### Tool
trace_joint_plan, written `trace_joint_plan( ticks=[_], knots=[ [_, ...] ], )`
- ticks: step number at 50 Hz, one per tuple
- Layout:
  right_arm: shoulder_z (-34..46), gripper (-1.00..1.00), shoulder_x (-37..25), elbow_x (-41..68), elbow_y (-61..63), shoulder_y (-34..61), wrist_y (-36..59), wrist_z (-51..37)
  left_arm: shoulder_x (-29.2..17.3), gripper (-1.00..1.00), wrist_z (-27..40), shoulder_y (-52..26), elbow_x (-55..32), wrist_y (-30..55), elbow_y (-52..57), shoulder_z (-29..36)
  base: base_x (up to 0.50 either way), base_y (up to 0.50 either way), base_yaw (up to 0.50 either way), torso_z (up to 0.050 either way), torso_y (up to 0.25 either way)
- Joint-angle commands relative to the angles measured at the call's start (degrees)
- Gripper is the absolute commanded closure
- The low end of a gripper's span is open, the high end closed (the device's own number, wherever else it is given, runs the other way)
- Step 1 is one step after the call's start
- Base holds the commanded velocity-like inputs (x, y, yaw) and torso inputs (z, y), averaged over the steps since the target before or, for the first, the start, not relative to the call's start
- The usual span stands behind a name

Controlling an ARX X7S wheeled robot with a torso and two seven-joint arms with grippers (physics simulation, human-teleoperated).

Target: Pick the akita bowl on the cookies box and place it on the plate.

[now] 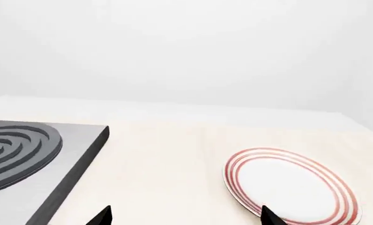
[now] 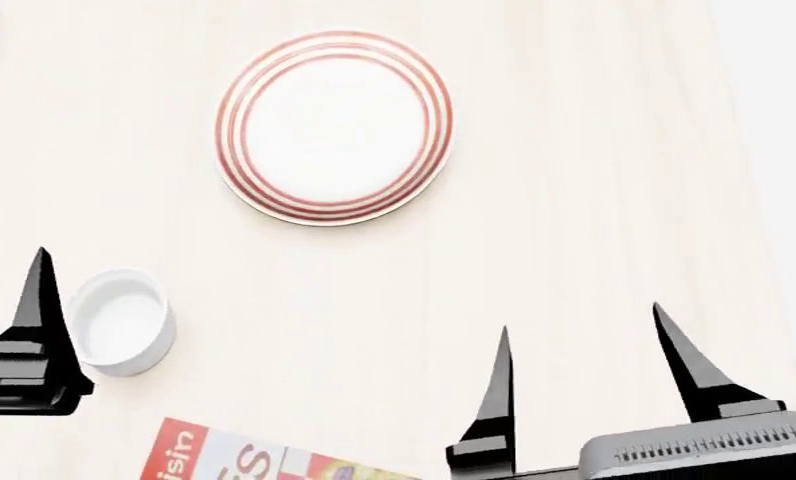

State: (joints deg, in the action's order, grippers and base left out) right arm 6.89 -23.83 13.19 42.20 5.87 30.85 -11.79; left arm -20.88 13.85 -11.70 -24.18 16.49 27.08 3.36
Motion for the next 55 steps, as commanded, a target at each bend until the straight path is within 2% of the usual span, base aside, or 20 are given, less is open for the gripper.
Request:
trace_joint_plan(
  ticks=[1, 10, 13, 20, 24, 28, 37, 55],
  knots=[
    [0.1, -1.0, -3.4, 3.6, 3.8, 3.2, 8.8, 2.6, -3.3, -1.0, -4.9, -4.0, -5.0, 2.6, 1.5, 0.2, 0.0, 0.0, 0.0, 0.0, 0.0],
    [1.5, -1.0, -8.7, 12.2, 9.8, 9.7, 19.9, 9.7, -4.3, -1.0, -6.0, -4.9, -6.6, 3.7, 2.0, 0.4, 0.0, 0.0, 0.0, 0.0, 0.0],
    [0.4, -1.0, -9.2, 17.0, 11.8, 12.8, 26.6, 10.7, -4.3, -1.0, -6.0, -5.4, -6.5, 3.9, 1.8, 0.6, 0.0, 0.0, 0.0, 0.0, 0.0],
    [1.8, -1.0, -11.8, 24.0, 17.6, 17.8, 34.8, 11.1, -4.3, -1.0, -5.9, -5.8, -5.9, 3.5, 1.5, 0.9, 0.0, 0.0, 0.0, 0.0, 0.0],
    [6.6, -1.0, -18.6, 37.9, 17.7, 23.2, 33.7, 2.4, -4.4, -1.0, -5.9, -5.5, -5.5, 3.2, 1.5, 1.0, 0.0, 0.0, 0.0, 0.0, 0.0],
    [8.8, -1.0, -21.1, 45.7, 17.5, 27.2, 34.1, -1.5, -4.5, -1.0, -5.9, -5.4, -5.4, 3.0, 1.5, 1.2, 0.0, 0.0, 0.0, 0.0, 0.0],
    [18.1, -1.0, -25.9, 54.0, 17.7, 33.9, 32.3, -6.3, -4.7, -1.0, -6.0, -5.2, -5.2, 2.6, 1.4, 1.3, 0.0, 0.0, 0.0, 0.0, 0.0],
    [23.7, -1.0, -25.2, 73.7, 17.7, 46.1, 36.2, -14.5, -4.9, -1.0, -6.0, -4.8, -4.8, 2.1, 1.5, 1.8, 0.0, 0.0, 0.0, 0.0, 0.0]
  ],
)
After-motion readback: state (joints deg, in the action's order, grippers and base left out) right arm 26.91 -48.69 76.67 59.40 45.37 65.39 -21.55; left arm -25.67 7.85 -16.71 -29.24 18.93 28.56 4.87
